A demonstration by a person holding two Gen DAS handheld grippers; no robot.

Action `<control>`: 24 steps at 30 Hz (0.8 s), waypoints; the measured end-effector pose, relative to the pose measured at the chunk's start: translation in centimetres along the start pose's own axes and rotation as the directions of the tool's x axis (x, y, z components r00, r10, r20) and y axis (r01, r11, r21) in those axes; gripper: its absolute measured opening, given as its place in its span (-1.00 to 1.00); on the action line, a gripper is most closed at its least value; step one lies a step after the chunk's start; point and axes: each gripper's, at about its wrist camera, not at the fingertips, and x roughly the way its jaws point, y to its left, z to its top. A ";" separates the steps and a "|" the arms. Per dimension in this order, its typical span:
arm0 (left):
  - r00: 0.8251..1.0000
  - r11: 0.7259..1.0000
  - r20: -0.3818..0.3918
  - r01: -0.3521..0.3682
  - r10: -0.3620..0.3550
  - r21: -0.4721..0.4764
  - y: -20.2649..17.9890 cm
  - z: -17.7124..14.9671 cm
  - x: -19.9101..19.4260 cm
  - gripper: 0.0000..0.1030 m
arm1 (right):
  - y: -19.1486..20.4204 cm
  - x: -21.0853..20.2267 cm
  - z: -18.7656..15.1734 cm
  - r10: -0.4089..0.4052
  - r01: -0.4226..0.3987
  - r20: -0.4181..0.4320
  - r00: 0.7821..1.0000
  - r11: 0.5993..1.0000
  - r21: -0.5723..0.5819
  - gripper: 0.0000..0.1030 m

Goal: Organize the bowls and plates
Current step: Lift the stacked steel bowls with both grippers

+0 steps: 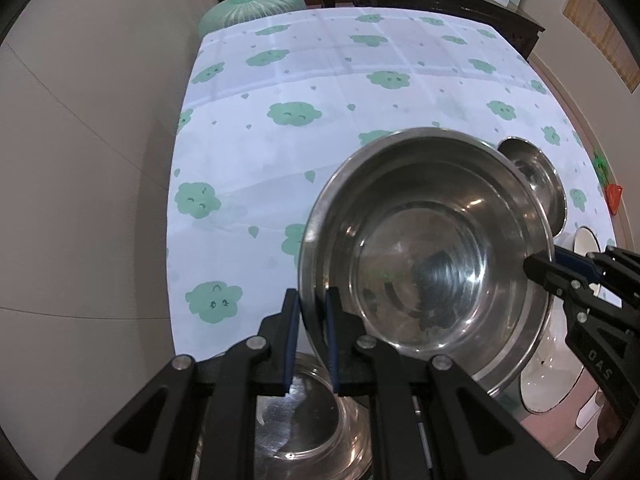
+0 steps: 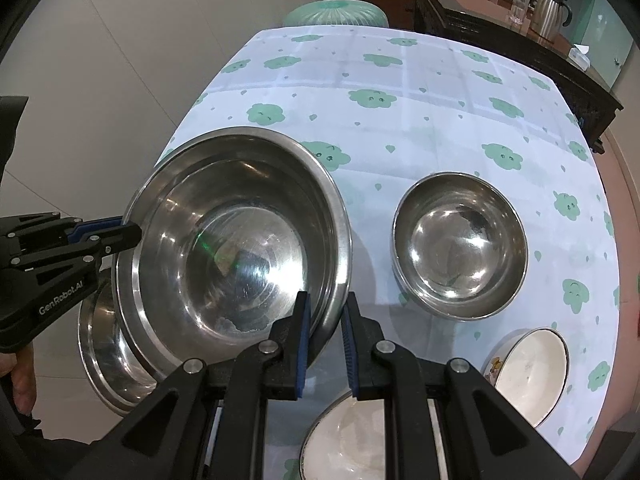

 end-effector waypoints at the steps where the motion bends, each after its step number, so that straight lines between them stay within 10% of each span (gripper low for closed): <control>1: 1.000 1.000 0.002 -0.001 0.001 -0.001 0.0 0.0 -0.1 -0.82 | 0.0 -0.1 0.0 -0.001 0.001 0.001 1.000 1.000 -0.001 -0.67; 24: 1.000 0.998 0.005 -0.015 0.016 -0.068 3.6 -3.1 -2.1 -0.82 | 4.1 -1.5 -0.5 0.027 -0.026 0.013 1.000 0.997 -0.070 -0.67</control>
